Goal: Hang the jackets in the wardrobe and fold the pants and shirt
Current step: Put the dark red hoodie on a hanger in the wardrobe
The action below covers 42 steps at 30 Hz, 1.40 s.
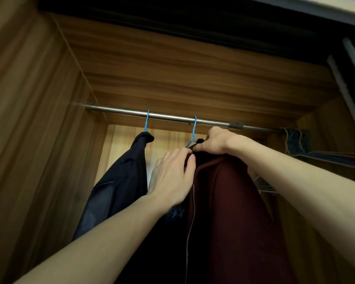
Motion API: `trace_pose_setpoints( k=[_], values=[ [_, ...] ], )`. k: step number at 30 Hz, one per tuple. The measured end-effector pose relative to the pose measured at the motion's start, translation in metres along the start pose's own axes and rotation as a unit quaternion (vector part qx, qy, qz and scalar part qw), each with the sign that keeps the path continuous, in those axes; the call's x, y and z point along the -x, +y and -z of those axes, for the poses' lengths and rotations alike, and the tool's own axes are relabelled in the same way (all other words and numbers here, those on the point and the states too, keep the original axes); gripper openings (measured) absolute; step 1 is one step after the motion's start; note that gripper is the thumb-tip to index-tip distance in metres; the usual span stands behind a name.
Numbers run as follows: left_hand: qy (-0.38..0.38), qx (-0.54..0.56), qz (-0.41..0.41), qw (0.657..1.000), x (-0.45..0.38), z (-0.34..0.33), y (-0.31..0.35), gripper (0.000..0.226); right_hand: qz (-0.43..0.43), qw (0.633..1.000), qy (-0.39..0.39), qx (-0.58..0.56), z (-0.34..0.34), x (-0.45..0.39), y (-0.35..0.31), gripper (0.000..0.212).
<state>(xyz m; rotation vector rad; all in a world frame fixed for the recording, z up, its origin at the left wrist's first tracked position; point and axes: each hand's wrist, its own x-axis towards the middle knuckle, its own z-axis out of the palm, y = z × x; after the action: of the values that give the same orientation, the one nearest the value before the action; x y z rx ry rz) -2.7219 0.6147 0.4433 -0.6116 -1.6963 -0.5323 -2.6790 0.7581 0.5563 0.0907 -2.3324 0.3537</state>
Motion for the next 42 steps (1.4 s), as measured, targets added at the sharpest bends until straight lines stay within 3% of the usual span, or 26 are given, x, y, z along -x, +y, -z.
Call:
trace_pose_setpoints(
  k=[3,6,9,11,19,27,35,42],
  values=[
    [-0.001,0.023,0.012,1.000,0.009,0.009,0.003,0.035,0.021,0.999,0.020,-0.046,0.003,0.022,0.007,0.050],
    [-0.014,0.048,0.021,0.999,0.025,0.018,0.006,0.036,0.058,0.988,0.113,-0.089,-0.009,0.052,0.018,0.044],
    [-0.031,0.048,0.045,0.997,0.045,0.031,0.008,0.039,0.125,0.955,0.268,0.023,-0.035,0.091,0.029,0.041],
    [-0.034,0.044,0.064,0.996,0.057,0.041,0.011,0.039,0.168,0.936,0.301,0.067,-0.046,0.116,0.036,0.042],
    [-0.032,0.034,0.069,0.997,0.115,0.079,0.034,0.040,0.193,0.950,0.244,0.040,-0.064,0.218,0.056,0.058],
    [-0.124,-0.002,0.048,0.991,0.223,0.116,0.089,0.043,0.139,0.975,0.170,0.009,-0.075,0.348,0.090,0.063],
    [-0.215,-0.124,0.000,0.969,0.338,0.169,0.126,0.048,0.101,0.987,0.121,0.006,-0.083,0.459,0.105,0.064],
    [-0.236,-0.111,-0.004,0.965,0.427,0.193,0.146,0.049,0.059,0.993,0.104,0.020,-0.089,0.543,0.100,0.055]
  ],
)
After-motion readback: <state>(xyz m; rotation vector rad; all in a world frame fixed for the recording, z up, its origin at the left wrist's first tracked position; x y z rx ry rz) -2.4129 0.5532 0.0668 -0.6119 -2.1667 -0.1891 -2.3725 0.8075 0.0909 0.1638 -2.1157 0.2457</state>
